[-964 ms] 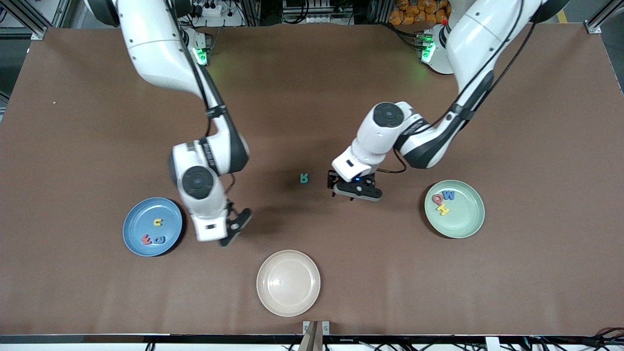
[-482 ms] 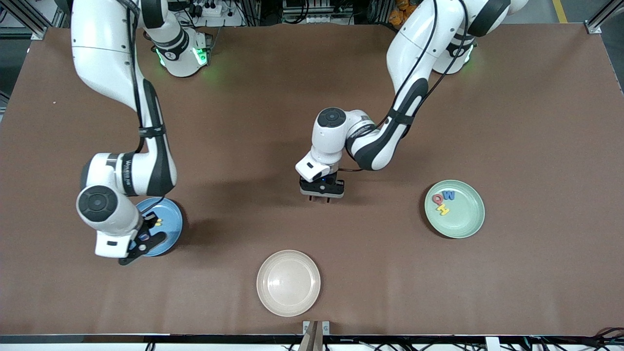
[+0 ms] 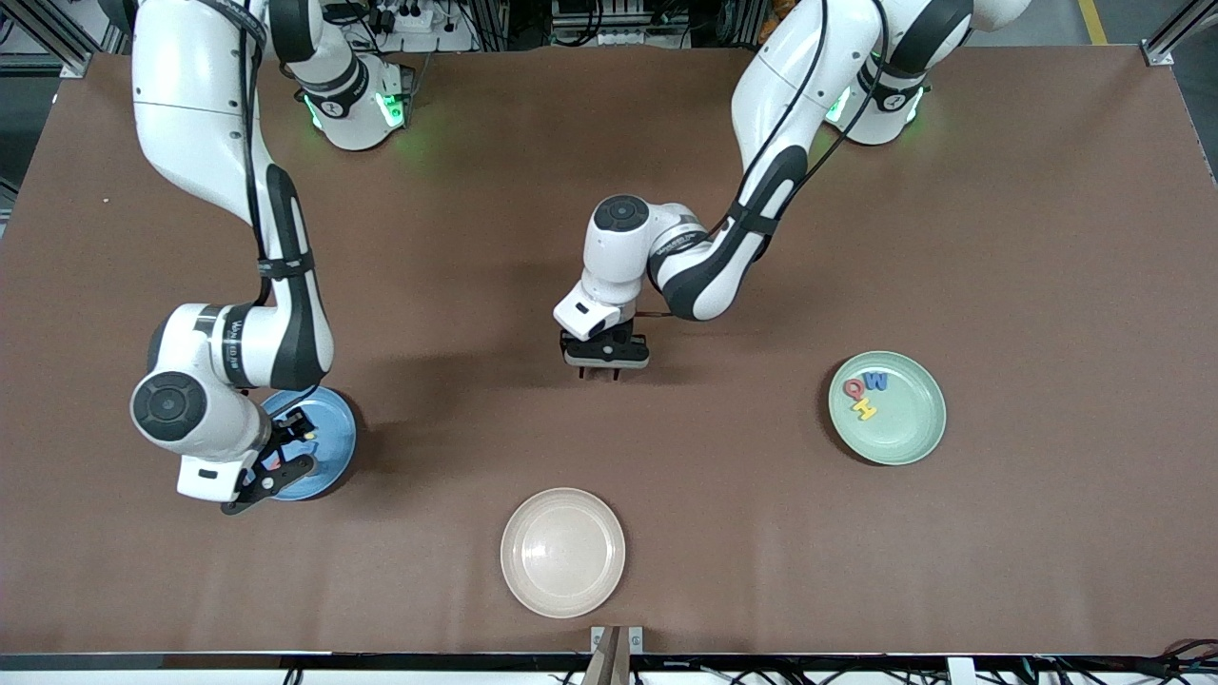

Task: Sort upper and lower case letters into plates
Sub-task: 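Carry the E to the blue plate while the left gripper grasps the R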

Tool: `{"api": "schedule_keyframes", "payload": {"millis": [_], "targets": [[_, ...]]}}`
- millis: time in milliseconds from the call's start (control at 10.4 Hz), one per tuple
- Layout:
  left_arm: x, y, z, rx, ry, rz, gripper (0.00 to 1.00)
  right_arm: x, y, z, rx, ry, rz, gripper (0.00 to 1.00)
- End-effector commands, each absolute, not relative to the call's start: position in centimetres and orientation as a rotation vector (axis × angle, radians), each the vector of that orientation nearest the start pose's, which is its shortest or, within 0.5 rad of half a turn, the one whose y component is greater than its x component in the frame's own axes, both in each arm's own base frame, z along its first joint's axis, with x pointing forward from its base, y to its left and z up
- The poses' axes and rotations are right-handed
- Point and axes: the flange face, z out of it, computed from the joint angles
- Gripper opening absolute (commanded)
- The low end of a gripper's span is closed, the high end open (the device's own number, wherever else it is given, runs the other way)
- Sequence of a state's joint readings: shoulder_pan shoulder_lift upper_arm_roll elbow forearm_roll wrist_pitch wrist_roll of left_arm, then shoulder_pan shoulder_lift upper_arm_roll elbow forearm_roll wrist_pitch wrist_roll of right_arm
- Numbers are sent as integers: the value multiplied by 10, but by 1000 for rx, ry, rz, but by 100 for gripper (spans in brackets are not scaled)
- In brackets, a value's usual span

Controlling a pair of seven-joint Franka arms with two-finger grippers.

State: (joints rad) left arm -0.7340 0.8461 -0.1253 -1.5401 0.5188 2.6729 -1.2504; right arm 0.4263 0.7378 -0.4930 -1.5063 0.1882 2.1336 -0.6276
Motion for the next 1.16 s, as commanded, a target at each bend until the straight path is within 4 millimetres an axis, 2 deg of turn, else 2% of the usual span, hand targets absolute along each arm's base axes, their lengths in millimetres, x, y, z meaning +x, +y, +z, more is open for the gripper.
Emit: {"api": "schedule_keyframes", "payload": {"millis": [0,193,289,482,675,868,1061], "targets": [[463,-556,178,-3225,-91,-570,61,705,-19,281,-3120,-820,75,100],[448,-561,171,-3197,-120,-547,61,701,-54,291,-3081,-619,1,100],[447,-554,164,-3172,-76,-561,61,692,-63,292,-3071,-562,-9,100],[445,-552,160,-3159,-53,-567,61,669,-89,309,-3056,-386,-25,100],[444,-553,160,-3165,-100,-565,46,644,-106,310,-3006,-313,-7,100],[441,-554,158,-3165,-128,-559,45,624,-115,309,-2979,-266,12,100],[437,-554,156,-3166,-149,-549,45,605,-109,314,-3016,-209,77,100]]}}
